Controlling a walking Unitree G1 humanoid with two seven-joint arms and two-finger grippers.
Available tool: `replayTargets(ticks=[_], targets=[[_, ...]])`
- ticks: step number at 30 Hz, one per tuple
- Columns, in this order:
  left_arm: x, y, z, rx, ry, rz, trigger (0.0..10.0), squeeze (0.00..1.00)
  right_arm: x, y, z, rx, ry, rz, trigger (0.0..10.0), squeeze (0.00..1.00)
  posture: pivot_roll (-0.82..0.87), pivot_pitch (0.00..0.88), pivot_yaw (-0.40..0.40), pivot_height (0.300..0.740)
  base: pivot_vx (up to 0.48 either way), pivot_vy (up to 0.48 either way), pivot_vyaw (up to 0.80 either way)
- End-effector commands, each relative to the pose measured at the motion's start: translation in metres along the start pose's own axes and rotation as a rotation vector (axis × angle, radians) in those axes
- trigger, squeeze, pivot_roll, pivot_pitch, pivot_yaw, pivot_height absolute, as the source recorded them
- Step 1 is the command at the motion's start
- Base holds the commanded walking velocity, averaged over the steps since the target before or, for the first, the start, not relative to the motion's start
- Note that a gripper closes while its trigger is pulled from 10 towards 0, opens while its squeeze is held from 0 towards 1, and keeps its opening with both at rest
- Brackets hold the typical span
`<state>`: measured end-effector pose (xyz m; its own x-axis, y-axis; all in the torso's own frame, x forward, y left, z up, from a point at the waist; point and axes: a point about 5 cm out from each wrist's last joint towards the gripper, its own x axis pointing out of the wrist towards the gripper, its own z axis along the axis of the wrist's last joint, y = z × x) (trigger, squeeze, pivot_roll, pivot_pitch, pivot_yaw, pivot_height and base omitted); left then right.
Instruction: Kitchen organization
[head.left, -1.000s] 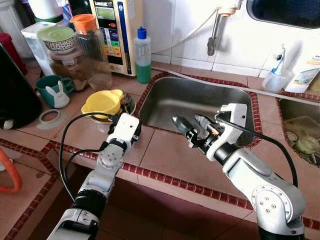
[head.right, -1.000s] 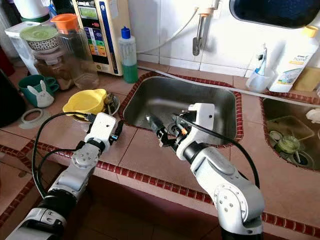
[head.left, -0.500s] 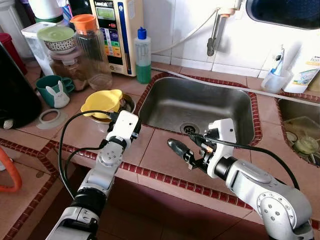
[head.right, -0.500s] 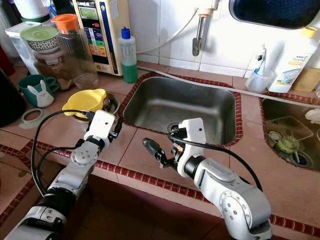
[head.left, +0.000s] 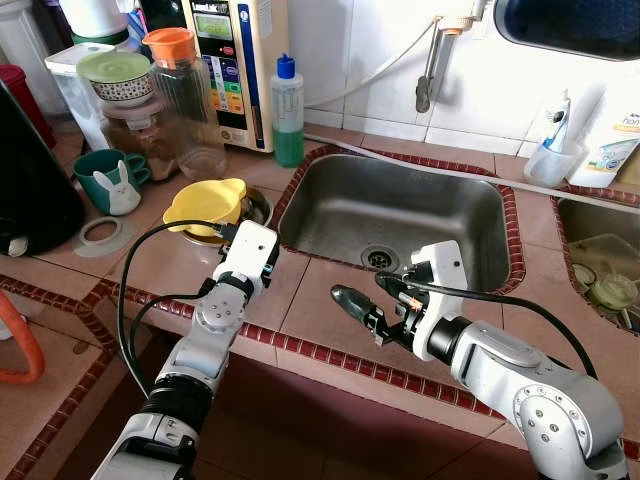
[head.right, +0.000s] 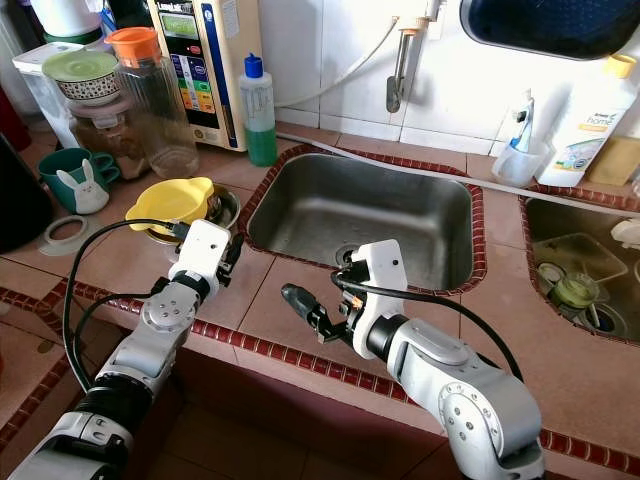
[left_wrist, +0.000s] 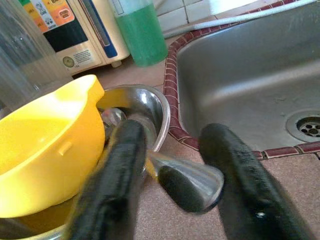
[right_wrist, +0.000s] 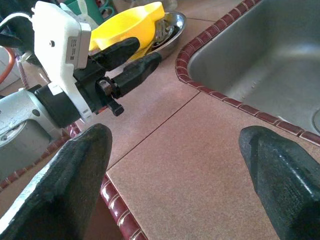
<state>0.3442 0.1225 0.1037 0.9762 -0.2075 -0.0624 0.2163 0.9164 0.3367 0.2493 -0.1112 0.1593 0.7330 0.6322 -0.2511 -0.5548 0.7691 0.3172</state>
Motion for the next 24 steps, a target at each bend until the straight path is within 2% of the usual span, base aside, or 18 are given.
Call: replayTargets(ticks=[1,21,24], targets=[[0.0017,0.0017,0.0025,-0.006,-0.005,-0.007,0.0,0.00,-0.0012,0.0055,0.0012,-0.023,0.004,0.018,10.0,0.00,0.10,0.000,0.011,0.740,0.000,0.000,0.00],[0.0017,0.0019,0.0077,-0.024,-0.038,0.005,0.0,0.00,0.0008,0.0051,0.0000,-0.026,0.000,0.008,10.0,0.00,0.10,0.000,0.009,0.740,0.000,0.000,0.00],[0.0015,0.0045,0.0119,-0.013,-0.065,0.033,0.0,0.00,0.0013,0.0053,0.0001,-0.027,-0.002,0.010,10.0,0.00,0.10,0.000,0.010,0.740,0.000,0.000,0.00]])
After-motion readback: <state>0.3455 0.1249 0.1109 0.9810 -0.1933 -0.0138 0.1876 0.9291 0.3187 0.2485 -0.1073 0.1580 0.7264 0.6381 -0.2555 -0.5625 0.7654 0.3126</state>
